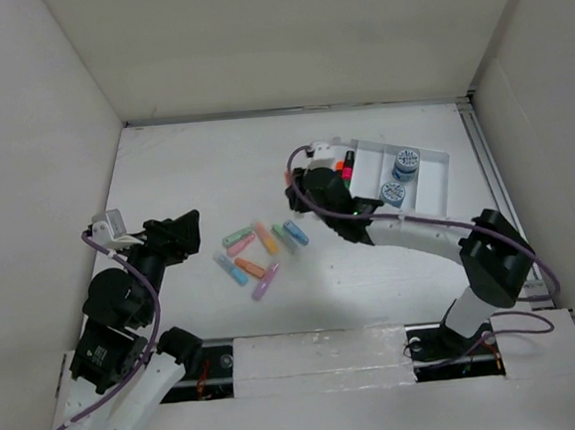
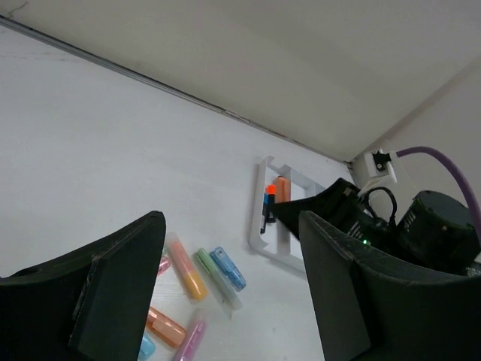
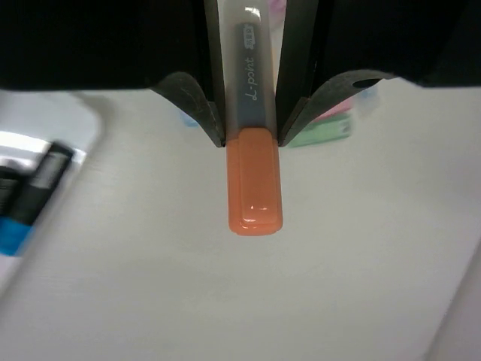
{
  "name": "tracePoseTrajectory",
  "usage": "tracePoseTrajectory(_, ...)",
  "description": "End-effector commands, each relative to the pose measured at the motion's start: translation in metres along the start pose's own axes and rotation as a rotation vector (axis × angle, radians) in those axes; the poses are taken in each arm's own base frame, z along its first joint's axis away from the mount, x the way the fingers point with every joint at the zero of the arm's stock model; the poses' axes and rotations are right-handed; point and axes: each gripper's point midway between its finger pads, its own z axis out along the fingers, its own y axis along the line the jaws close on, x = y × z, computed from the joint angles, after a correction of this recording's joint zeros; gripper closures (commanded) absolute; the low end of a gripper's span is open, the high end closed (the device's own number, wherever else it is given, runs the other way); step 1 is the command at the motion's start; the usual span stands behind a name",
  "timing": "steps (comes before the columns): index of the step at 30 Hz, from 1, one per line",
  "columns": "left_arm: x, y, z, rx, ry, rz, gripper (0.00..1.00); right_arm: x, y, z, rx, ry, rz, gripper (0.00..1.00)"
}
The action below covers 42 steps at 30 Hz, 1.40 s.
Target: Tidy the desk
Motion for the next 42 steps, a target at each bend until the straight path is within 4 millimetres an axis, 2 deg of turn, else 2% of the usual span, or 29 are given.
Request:
tracePoseTrajectory(1, -0.006, -0.006, -0.002, 0.035, -0.029, -0.003, 0.32, -0.024, -0.088, 0.001, 0.188, -0.065, 0.084, 0.81)
tracePoseTrajectory(2, -0.007, -0.006, -0.002, 0.037, -0.031, -0.004, 0.32, -0.030, -0.121, 0.001, 0.257, -0.073, 0.109, 0.81)
tracePoseTrajectory(4, -0.007, -0.007, -0.002, 0.040, -0.031, -0.004, 0.32, -0.034, -0.152, -0.006, 0.325, -0.068, 0.139, 0.81)
tracePoseTrajectory(5, -0.007, -0.007, -0.002, 0.040, -0.031, -0.004, 0.32, -0.036, -0.179, -0.009, 0.374, -0.071, 0.165, 0.81)
tracePoseTrajectory(8, -0.006, -0.007, -0.002, 0.038, -0.029, -0.005, 0.32, -0.038, -0.212, -0.009, 0.428, -0.069, 0.213, 0.81)
tracePoseTrajectory(9, -0.006, -0.006, -0.001, 0.037, -0.026, -0.002, 0.32, -0.041, -0.229, -0.008, 0.445, -0.068, 0.233, 0.81)
tracePoseTrajectory(10, -0.006, -0.007, -0.001, 0.039, -0.026, -0.003, 0.32, -0.035, -0.238, -0.003, 0.456, -0.047, 0.239, 0.81)
tracePoseTrajectory(14, -0.004, -0.007, 0.001, 0.037, -0.021, 0.001, 0.32, -0.037, -0.258, 0.013, 0.494, -0.016, 0.234, 0.79)
tracePoseTrajectory(15, -0.003, -0.007, 0.002, 0.034, -0.016, 0.003, 0.32, -0.039, -0.265, 0.015, 0.508, -0.018, 0.240, 0.76)
tracePoseTrajectory(16, -0.004, -0.007, 0.002, 0.034, -0.018, 0.003, 0.32, -0.051, -0.268, 0.018, 0.507, -0.034, 0.243, 0.72)
tracePoseTrajectory(17, -0.003, -0.006, 0.003, 0.030, -0.015, 0.004, 0.32, -0.046, -0.269, 0.022, 0.511, -0.010, 0.238, 0.70)
tracePoseTrajectory(18, -0.003, -0.006, 0.003, 0.029, -0.014, 0.005, 0.32, -0.049, -0.269, 0.023, 0.517, -0.011, 0.236, 0.62)
tracePoseTrajectory(20, -0.001, -0.005, 0.004, 0.023, -0.011, 0.007, 0.32, -0.064, -0.265, 0.019, 0.510, -0.038, 0.233, 0.57)
tracePoseTrajectory(21, -0.002, -0.006, 0.005, 0.024, -0.012, 0.006, 0.32, -0.066, -0.265, 0.013, 0.524, -0.031, 0.227, 0.52)
tracePoseTrajectory(23, -0.001, -0.005, 0.005, 0.022, -0.008, 0.008, 0.32, -0.068, -0.250, 0.007, 0.497, -0.038, 0.201, 0.45)
tracePoseTrajectory(24, -0.001, -0.006, 0.006, 0.021, -0.007, 0.008, 0.32, -0.077, -0.239, -0.001, 0.470, -0.059, 0.194, 0.43)
tracePoseTrajectory(26, 0.000, -0.006, 0.006, 0.023, -0.004, 0.009, 0.32, -0.081, -0.212, -0.005, 0.384, -0.082, 0.168, 0.46)
tracePoseTrajectory(27, -0.001, -0.006, 0.006, 0.025, -0.007, 0.008, 0.32, -0.068, -0.190, -0.010, 0.333, -0.063, 0.145, 0.54)
tracePoseTrajectory(28, -0.001, -0.006, 0.006, 0.025, -0.008, 0.007, 0.32, -0.062, -0.179, -0.012, 0.317, -0.057, 0.133, 0.64)
tracePoseTrajectory(29, -0.001, -0.006, 0.006, 0.025, -0.007, 0.006, 0.32, -0.054, -0.168, -0.014, 0.289, -0.042, 0.115, 0.78)
tracePoseTrajectory(30, 0.000, -0.007, 0.006, 0.026, -0.006, 0.008, 0.32, -0.030, -0.143, -0.015, 0.210, 0.011, 0.088, 1.00)
tracePoseTrajectory(32, 0.001, -0.006, 0.007, 0.025, -0.001, 0.011, 0.32, -0.010, -0.109, -0.015, 0.094, 0.037, 0.061, 1.00)
tracePoseTrajectory(33, 0.002, -0.006, 0.007, 0.025, 0.002, 0.012, 0.32, 0.014, -0.081, -0.018, 0.010, 0.086, 0.031, 1.00)
tracePoseTrajectory(35, 0.002, -0.007, 0.008, 0.026, 0.003, 0.010, 0.32, 0.044, -0.061, -0.017, -0.006, 0.150, -0.005, 1.00)
tracePoseTrajectory(36, 0.001, -0.007, 0.007, 0.025, 0.002, 0.010, 0.32, 0.056, -0.059, -0.017, 0.030, 0.168, -0.036, 0.87)
tracePoseTrajectory(37, 0.001, -0.007, 0.007, 0.027, 0.002, 0.011, 0.32, 0.065, -0.037, -0.020, 0.013, 0.183, -0.068, 0.80)
tracePoseTrajectory(38, 0.000, -0.007, 0.007, 0.027, -0.002, 0.007, 0.32, 0.085, -0.039, -0.018, 0.050, 0.224, -0.108, 0.73)
tracePoseTrajectory(39, 0.002, -0.007, 0.007, 0.026, 0.003, 0.010, 0.32, 0.091, -0.038, -0.017, 0.077, 0.220, -0.130, 0.61)
tracePoseTrajectory(42, 0.003, -0.008, 0.009, 0.027, 0.009, 0.012, 0.32, 0.109, -0.024, -0.014, 0.056, 0.249, -0.155, 0.49)
